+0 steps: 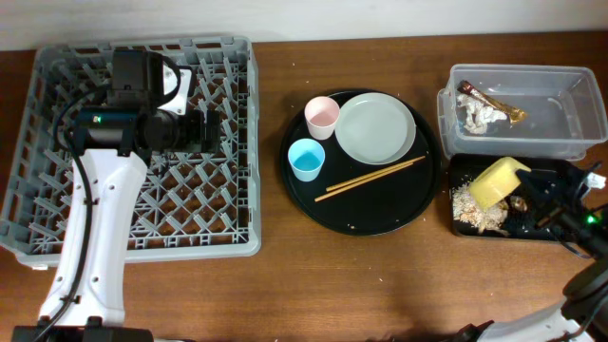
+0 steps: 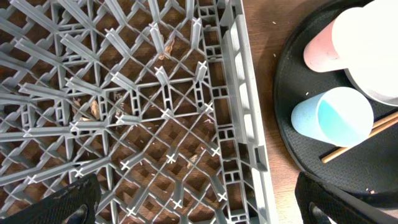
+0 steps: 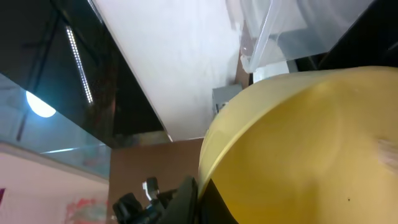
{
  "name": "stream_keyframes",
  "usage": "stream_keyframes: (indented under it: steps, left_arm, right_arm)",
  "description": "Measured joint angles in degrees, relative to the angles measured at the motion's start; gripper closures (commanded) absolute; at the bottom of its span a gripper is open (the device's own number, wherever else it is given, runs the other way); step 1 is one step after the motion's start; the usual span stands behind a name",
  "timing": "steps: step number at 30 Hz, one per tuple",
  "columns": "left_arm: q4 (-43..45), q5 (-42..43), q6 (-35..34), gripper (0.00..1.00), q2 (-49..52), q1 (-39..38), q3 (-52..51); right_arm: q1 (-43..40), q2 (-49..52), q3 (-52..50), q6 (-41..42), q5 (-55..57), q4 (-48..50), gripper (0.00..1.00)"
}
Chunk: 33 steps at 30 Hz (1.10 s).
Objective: Sort waste into correct bins and load items into the dishwasher rack
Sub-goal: 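Return the yellow bowl to the round tray with the right gripper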
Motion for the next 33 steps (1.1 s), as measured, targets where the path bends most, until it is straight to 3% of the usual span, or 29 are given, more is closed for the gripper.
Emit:
stream_keyframes:
  steps: [8, 11, 15, 17, 19, 22, 25, 30, 32, 33]
  left_arm:
    - [0.0, 0.0, 0.0, 0.01, 0.0, 0.0, 0.0]
    - [-0.02, 0.02, 0.0, 0.01, 0.0, 0.0, 0.0]
    - [0.0, 0.02, 0.0, 0.01, 0.0, 0.0, 0.0]
    - [0.02, 0.0, 0.0, 0.01, 0.04, 0.0, 0.0]
    - [-0.02, 0.02, 0.0, 0.01, 0.04, 0.0, 0.0]
    - [0.02, 0.0, 0.0, 0.01, 0.04, 0.0, 0.0]
    - [0.0, 0.02, 0.0, 0.01, 0.04, 0.0, 0.0]
    - [0.02, 0.0, 0.0, 0.01, 0.04, 0.0, 0.0]
    - [0.0, 0.0, 0.0, 0.01, 0.04, 0.0, 0.0]
    - [0.0, 0.0, 0.0, 0.01, 0.04, 0.0, 0.0]
  right_arm:
    - [-0.33, -1.79, 0.07, -0.44, 0.02, -2.1, 0.96]
    - [3.21, -8.61, 0.13, -3.65, 1.42, -5.79, 0.96]
    - [25.88, -16.59, 4.2, -4.26, 11.45, -4.39, 0.96]
    - [38.6, -16.65, 8.48, 0.33, 23.74, -1.22, 0.96]
    - [54.12, -16.92, 11.26, 8.2, 42.16, 1.46, 0.96]
    - [70.73, -16.06, 11.41, 18.05, 70.25, 3.34, 0.96]
    - [79.28, -10.56, 11.67, 22.03, 83.49, 5.27, 0.96]
    - [79.91, -0.96, 11.67, 24.17, 88.8, 7.26, 0.95]
    - [79.91, -0.92, 11.74, 25.05, 89.2, 7.48, 0.62]
    - [79.91, -0.92, 11.74, 25.0, 89.02, 7.39, 0.58]
